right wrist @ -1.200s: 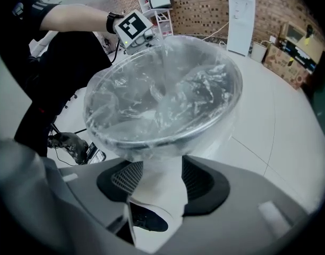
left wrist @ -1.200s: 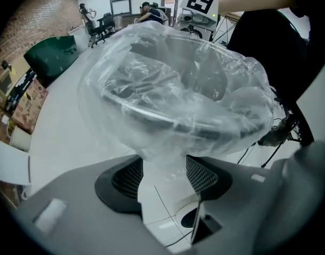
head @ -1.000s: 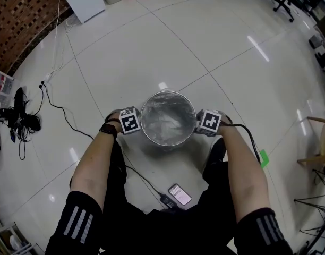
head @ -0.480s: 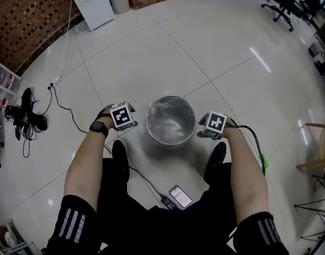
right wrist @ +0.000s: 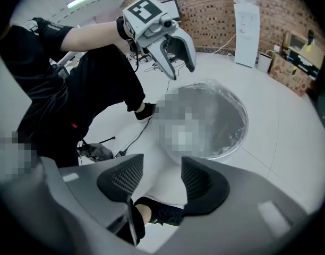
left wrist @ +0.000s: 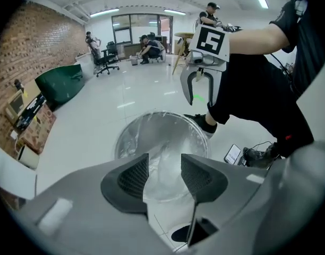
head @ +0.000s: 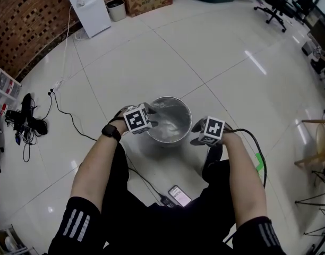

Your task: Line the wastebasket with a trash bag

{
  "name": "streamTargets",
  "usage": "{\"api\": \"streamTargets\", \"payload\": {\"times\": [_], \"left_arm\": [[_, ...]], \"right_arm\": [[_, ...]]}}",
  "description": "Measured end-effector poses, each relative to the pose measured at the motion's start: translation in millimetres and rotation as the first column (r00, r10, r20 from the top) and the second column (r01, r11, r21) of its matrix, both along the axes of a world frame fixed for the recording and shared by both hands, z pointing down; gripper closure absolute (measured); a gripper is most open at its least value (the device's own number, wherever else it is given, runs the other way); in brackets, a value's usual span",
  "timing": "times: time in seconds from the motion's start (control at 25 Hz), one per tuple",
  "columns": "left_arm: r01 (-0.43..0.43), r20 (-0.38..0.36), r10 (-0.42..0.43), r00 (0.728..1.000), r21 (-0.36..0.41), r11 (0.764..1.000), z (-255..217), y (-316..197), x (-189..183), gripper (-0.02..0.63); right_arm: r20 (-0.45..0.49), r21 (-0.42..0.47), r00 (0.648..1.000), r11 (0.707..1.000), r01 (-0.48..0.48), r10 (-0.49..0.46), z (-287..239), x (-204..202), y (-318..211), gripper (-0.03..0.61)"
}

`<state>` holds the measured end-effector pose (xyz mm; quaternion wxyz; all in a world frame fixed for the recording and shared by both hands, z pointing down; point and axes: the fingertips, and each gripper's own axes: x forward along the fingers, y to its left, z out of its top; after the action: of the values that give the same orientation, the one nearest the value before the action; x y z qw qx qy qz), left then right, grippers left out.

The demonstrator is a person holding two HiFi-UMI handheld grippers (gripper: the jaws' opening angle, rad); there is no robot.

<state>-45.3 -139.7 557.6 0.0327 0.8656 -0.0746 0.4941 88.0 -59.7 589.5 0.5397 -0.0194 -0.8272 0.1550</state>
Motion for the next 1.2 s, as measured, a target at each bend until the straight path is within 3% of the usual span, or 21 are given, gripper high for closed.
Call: {"api": "streamTargets", "payload": {"times": [0.2, 0.4, 0.52, 0.68, 0.88, 1.08, 1.2], "left_arm": [[0.012, 0.030, -0.012, 0.999, 0.007, 1.000, 27.4, 0.1, 37.4, 0.439], [0.105, 0.082, -0.106, 0.991, 0.014, 0.994, 53.7, -27.7, 54.2, 0.446], [0.109, 0.133, -0.108, 0.985, 0.000, 0.994, 70.3, -38.9, 60.5, 0.445], [0.057, 0.218, -0.060, 0.974, 0.020, 0.998, 92.9, -55.8, 65.8, 0.446], [-0.061, 0.358, 0.030, 0.933, 0.075, 0.995, 124.0, -75.2, 62.6, 0.442], [-0.196, 0.491, 0.104, 0.865, 0.139, 0.971, 151.5, -91.2, 62.4, 0.439], [-0.244, 0.494, 0.132, 0.859, 0.168, 0.955, 159.6, -92.5, 79.5, 0.437]], "right_arm": [[-0.009, -0.015, 0.999, 0.999, 0.043, -0.043, -3.4, -4.8, 23.9, 0.345], [0.007, -0.050, 1.000, 0.999, 0.006, -0.006, 2.8, -2.0, 25.1, 0.345], [0.005, -0.045, 1.000, 0.999, -0.003, 0.003, 12.1, 1.3, 18.4, 0.345], [0.043, -0.020, 0.999, 0.999, -0.027, 0.028, 16.7, -3.7, 4.1, 0.345], [-0.017, 0.007, 1.000, 1.000, -0.001, 0.001, 29.4, 3.3, -8.1, 0.345], [-0.024, -0.042, 1.000, 0.999, 0.005, -0.006, 41.4, 5.7, -4.8, 0.345], [-0.042, -0.053, 0.999, 0.999, 0.013, -0.015, 48.8, 11.6, -1.3, 0.345]]}}
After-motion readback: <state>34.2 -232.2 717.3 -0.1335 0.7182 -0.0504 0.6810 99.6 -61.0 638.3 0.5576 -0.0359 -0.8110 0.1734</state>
